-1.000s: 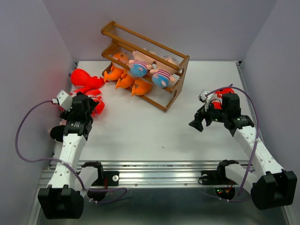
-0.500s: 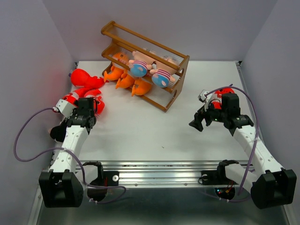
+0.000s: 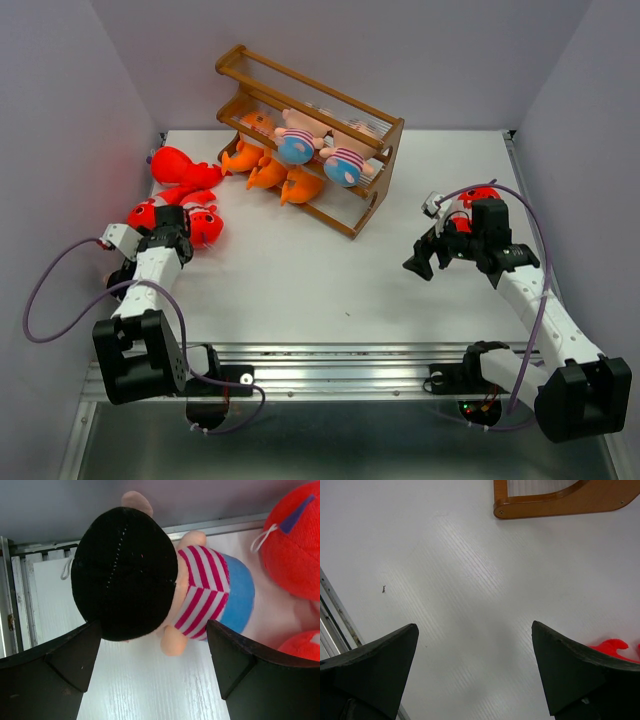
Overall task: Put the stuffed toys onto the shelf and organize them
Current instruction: Grab a stuffed toy with the left arm
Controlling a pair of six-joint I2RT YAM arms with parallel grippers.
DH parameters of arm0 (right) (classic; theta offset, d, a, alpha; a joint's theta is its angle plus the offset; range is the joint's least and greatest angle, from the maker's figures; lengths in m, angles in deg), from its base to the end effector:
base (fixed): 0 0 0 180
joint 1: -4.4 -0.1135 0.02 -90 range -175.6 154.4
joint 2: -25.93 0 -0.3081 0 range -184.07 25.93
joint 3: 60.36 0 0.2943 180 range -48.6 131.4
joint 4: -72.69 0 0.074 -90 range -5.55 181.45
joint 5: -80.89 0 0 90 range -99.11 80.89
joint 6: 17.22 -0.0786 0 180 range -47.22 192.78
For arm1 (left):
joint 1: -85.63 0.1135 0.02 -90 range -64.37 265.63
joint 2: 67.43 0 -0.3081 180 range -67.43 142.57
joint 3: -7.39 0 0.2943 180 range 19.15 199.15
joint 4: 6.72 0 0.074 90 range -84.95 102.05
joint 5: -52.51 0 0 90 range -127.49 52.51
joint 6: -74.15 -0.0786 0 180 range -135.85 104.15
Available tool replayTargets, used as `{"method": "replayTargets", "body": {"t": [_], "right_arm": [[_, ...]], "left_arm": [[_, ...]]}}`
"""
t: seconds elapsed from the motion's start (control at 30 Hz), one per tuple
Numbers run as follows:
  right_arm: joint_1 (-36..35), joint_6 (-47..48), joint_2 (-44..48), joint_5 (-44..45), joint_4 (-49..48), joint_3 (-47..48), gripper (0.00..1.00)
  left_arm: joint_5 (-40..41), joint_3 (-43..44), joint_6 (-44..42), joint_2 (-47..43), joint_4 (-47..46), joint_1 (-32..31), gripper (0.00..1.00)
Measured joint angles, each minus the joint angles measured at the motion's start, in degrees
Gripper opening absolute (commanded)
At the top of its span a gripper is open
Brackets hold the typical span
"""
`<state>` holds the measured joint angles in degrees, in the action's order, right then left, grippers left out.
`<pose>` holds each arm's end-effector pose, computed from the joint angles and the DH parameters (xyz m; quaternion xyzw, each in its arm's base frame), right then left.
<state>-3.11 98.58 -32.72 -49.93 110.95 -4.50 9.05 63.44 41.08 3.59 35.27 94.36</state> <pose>0.2454 0.0842 0.2746 -0.3829 0.7758 0.2517 0.4338 0.2621 0.0980 0.2215 -0.5719 0.6792 0.2391 0.3931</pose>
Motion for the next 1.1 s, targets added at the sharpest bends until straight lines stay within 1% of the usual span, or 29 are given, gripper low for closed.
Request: {"method": "replayTargets", "body": {"t": [0.2, 0.27, 0.33, 0.4, 0.47, 0.53, 0.57, 0.6, 0.67, 0.7, 0.73, 0.77, 0.8, 0.83, 0.87, 1.0, 1.1], "right_arm": [[0.0, 0.2, 0.0, 0.0, 0.0, 0.0, 1.0], [0.0, 0.2, 0.0, 0.0, 0.0, 0.0, 1.0], [0.0, 0.2, 0.0, 0.0, 0.0, 0.0, 1.0], [0.0, 0.2, 0.0, 0.0, 0.0, 0.0, 1.0], [0.0, 0.2, 0.0, 0.0, 0.0, 0.0, 1.0], [0.0, 0.2, 0.0, 0.0, 0.0, 0.0, 1.0], [0.0, 0.2, 0.0, 0.0, 0.0, 0.0, 1.0], [0.0, 0.2, 0.0, 0.0, 0.0, 0.0, 1.0], [0.0, 0.2, 0.1, 0.0, 0.0, 0.0, 1.0], [0.0, 0.2, 0.1, 0.0, 0.0, 0.0, 1.0], [0.0, 0.2, 0.2, 0.0, 0.0, 0.0, 1.0], [0.0, 0.2, 0.2, 0.0, 0.0, 0.0, 1.0], [0.0, 0.2, 0.2, 0.0, 0.0, 0.0, 1.0], [0.0, 0.2, 0.2, 0.0, 0.0, 0.0, 1.0], [0.0, 0.2, 0.2, 0.0, 0.0, 0.0, 1.0], [0.0, 0.2, 0.2, 0.0, 0.0, 0.0, 1.0], [0.0, 0.2, 0.2, 0.0, 0.0, 0.0, 1.0]], "left_arm": [[-0.7, 1.2, -2.1, 0.7, -2.2, 3.3, 0.96], [-1.3, 1.4, -2.4, 1.4, -2.7, 4.2, 0.94], [-2.1, 1.5, -2.4, 2.4, -3.0, 5.2, 0.9], [-3.1, 1.5, -2.4, 3.5, -2.9, 6.8, 0.89], [-3.9, 1.5, -2.4, 3.9, -3.0, 8.1, 0.82], [-4.6, 1.4, -2.3, 3.9, -3.1, 9.0, 0.79], [-4.9, 1.4, -2.2, 3.9, -3.2, 9.6, 0.75], [-5.3, 1.4, -2.2, 4.0, -3.4, 10.0, 0.74], [-6.3, 1.1, -2.1, 4.5, -3.9, 10.9, 0.58], [-6.7, 1.1, -2.1, 5.0, -4.0, 11.3, 0.44], [-7.3, 1.1, -2.2, 5.8, -4.2, 11.9, 0.38], [-7.8, 1.1, -2.2, 7.0, -4.5, 12.6, 0.35], [-8.3, 1.1, -2.0, 7.9, -4.8, 13.2, 0.28], [-8.9, 1.3, -2.4, 9.5, -4.8, 13.8, 0.06], [-9.1, 1.7, -2.6, 11.1, -4.8, 14.4, 0.0], [-9.2, 6.3, -2.0, 16.5, -1.6, 15.0, 0.0], [-10.1, 7.6, -2.0, 17.8, -0.5, 15.0, 0.0]]}}
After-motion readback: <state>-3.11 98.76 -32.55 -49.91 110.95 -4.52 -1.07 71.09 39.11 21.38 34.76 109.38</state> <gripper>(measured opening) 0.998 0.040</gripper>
